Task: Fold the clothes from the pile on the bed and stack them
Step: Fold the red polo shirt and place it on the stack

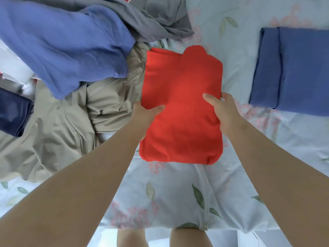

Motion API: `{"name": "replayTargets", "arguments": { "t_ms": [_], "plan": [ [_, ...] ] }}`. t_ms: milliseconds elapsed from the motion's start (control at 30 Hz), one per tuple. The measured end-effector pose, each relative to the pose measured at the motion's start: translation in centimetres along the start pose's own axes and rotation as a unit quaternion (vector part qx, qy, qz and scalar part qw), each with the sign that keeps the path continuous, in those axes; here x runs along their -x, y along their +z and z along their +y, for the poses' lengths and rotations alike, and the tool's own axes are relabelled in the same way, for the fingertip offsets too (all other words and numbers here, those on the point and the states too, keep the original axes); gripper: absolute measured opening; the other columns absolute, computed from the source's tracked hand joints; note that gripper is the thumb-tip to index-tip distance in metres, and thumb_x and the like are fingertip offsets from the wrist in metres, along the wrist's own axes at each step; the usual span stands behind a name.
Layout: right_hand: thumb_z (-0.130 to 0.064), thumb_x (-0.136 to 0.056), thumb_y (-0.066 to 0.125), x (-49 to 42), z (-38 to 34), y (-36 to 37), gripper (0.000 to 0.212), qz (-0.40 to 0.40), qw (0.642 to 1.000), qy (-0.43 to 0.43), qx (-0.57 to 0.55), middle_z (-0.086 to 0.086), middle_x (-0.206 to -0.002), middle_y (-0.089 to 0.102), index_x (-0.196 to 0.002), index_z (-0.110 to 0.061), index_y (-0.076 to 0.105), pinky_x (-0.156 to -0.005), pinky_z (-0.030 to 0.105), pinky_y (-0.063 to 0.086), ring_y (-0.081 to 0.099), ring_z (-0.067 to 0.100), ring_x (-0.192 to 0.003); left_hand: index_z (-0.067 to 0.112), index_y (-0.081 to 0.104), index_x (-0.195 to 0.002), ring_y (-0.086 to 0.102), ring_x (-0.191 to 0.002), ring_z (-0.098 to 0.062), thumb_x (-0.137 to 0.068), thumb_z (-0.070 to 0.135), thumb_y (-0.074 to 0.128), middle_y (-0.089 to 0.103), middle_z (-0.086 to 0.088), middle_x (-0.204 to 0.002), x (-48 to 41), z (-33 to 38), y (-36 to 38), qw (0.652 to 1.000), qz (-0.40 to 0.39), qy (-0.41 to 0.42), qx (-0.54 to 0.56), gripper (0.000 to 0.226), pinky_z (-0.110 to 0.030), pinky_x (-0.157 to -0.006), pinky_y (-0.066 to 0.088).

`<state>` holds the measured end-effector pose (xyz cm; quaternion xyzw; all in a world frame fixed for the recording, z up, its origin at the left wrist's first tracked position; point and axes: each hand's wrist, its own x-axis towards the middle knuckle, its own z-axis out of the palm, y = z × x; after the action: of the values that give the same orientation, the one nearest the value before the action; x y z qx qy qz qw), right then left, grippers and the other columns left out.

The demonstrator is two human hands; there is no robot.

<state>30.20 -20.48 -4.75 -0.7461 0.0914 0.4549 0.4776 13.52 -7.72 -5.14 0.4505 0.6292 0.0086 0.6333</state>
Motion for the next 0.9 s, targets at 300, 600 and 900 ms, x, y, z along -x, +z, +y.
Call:
{"name": "replayTargets", "arguments": {
  "t_ms": [300, 600, 900],
  "plan": [
    [-0.007, -0.078, 0.071, -1.3, -2.8, -1.1, 0.048, -0.096, 0.992, -0.022, -0.081, 0.006, -0.110, 0.069, -0.123, -0.018, 0.057, -0.080, 0.040, 0.057, 0.070, 0.021, -0.093, 0.012, 0.056, -0.123, 0.069, -0.087, -0.014, -0.086, 0.005, 0.063, 0.069, -0.003, -0.108, -0.3, 1.1, -0.2, 0.984, -0.165, -0.046, 0.038, 0.038, -0.027, -0.072, 0.057],
    [-0.019, -0.084, 0.069, -0.6, 1.0, -3.8, 0.036, -0.080, 0.994, 0.061, 0.032, 0.002, -0.104, 0.070, -0.119, -0.014, 0.060, -0.068, 0.026, 0.053, 0.069, 0.012, -0.083, 0.018, 0.049, -0.130, 0.068, -0.098, -0.019, -0.078, 0.018, 0.076, 0.067, -0.003, -0.117, -0.7, 1.0, 1.9, 0.985, -0.168, -0.051, -0.007, 0.059, -0.034, -0.078, 0.055],
    [-0.009, -0.084, 0.064, 4.4, 5.2, -7.0, 0.029, -0.097, 0.984, 0.144, -0.037, 0.006, -0.097, 0.072, -0.111, -0.020, 0.060, -0.075, 0.039, 0.053, 0.068, 0.025, -0.089, 0.020, 0.044, -0.133, 0.066, -0.105, -0.020, -0.065, 0.010, 0.082, 0.065, -0.002, -0.120, 3.3, -2.8, 0.9, 0.967, -0.235, -0.097, 0.000, 0.079, -0.039, -0.093, 0.052]
  ]
}}
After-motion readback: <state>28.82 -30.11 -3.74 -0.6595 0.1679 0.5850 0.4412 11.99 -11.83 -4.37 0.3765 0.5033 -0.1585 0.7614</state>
